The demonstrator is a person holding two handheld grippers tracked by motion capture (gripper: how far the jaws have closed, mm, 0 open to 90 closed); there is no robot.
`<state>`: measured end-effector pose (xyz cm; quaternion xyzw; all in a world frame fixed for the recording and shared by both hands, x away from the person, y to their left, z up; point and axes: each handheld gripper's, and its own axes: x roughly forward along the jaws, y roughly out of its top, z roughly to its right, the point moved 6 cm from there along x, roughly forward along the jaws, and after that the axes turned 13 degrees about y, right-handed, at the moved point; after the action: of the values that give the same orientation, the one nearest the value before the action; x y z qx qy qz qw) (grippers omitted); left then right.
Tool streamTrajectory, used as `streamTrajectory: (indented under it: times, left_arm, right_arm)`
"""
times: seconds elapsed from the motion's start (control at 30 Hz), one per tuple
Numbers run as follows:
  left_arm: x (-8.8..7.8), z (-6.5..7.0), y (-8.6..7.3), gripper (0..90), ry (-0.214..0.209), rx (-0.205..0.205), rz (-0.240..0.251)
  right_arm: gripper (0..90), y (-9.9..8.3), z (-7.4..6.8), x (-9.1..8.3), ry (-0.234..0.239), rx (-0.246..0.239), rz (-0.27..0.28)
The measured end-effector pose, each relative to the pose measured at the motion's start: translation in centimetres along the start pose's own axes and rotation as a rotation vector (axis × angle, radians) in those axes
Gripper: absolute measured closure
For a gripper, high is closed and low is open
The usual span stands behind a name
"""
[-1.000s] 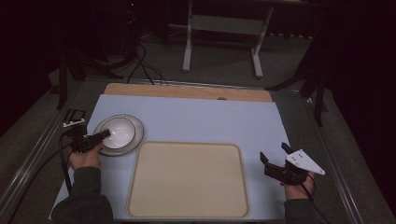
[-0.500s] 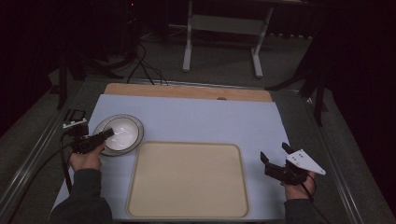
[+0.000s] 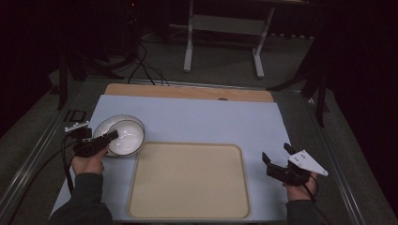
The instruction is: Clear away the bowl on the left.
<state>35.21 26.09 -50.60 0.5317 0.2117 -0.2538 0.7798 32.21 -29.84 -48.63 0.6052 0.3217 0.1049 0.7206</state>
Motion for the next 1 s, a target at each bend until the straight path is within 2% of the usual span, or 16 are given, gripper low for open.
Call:
streamTrajectory:
  times: [0.33,0.53,1.0]
  left_arm:
    - [-0.6,1.3,-0.5,78.1,-0.039,0.021,-0.003]
    - [-0.9,2.0,-0.6,78.1,-0.068,0.017,-0.001]
    - [-1.1,3.7,-0.9,77.7,-0.104,0.043,-0.012]
  right_arm:
    - [13.2,0.1,0.0,0.0,0.000,-0.007,0.000]
    - [13.2,0.1,0.0,-0.1,-0.001,-0.006,0.002]
    - [13.2,0.1,0.1,-0.1,-0.001,-0.007,0.005]
